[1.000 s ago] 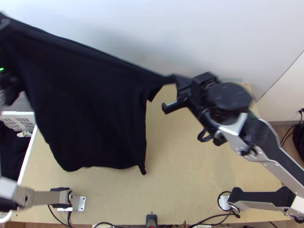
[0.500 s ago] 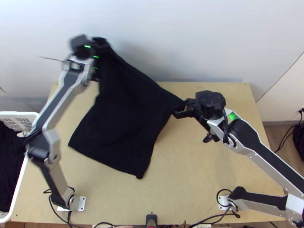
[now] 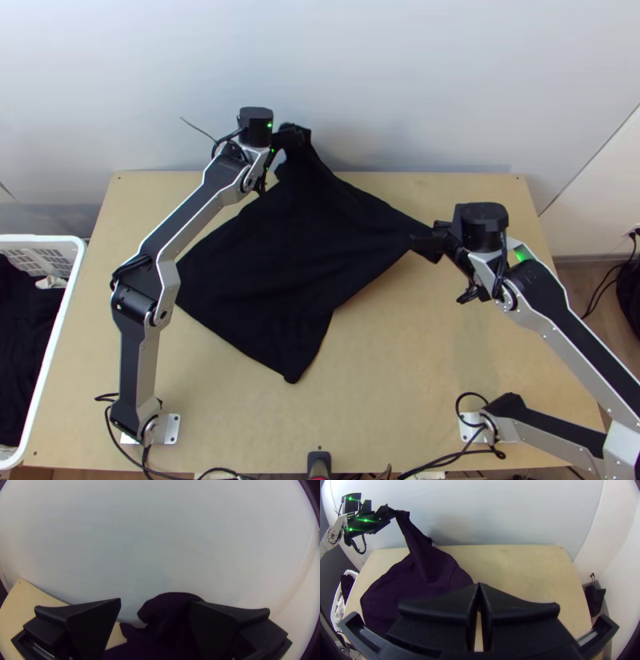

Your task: Fold the t-shirt

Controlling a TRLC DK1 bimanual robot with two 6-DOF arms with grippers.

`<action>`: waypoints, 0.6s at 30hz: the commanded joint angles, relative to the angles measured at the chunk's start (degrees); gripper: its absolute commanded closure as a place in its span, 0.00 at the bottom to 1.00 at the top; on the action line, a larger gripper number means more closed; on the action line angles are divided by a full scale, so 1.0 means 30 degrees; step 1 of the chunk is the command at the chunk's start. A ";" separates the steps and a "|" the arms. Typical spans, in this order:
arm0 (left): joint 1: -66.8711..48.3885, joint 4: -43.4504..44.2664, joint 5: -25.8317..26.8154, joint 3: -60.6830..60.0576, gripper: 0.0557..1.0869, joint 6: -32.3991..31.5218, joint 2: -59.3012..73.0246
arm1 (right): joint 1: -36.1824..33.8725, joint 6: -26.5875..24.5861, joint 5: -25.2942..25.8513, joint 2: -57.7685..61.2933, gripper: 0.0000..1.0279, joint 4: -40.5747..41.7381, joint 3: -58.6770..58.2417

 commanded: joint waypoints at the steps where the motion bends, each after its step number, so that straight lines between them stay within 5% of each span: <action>1: -0.0413 -0.6355 0.2365 0.0557 0.05 -0.2132 -0.1139 | -0.0921 0.0497 -0.0451 0.0373 0.97 0.0246 -0.0485; 6: -0.0882 -1.2420 0.4445 -0.1259 0.05 -0.1722 -0.4215 | -0.0921 0.0614 -0.0744 0.0724 0.97 0.0773 -0.0544; 12: -0.1410 -0.8465 0.4474 -1.0869 0.05 -0.1546 -1.0338 | -0.0921 0.0702 -0.0978 0.0842 0.97 0.1388 -0.1013; 18: -0.3607 -0.8465 0.5646 -1.6025 0.05 -0.1224 -1.4674 | -0.1097 0.0878 -0.1154 0.0549 0.97 0.1505 -0.1628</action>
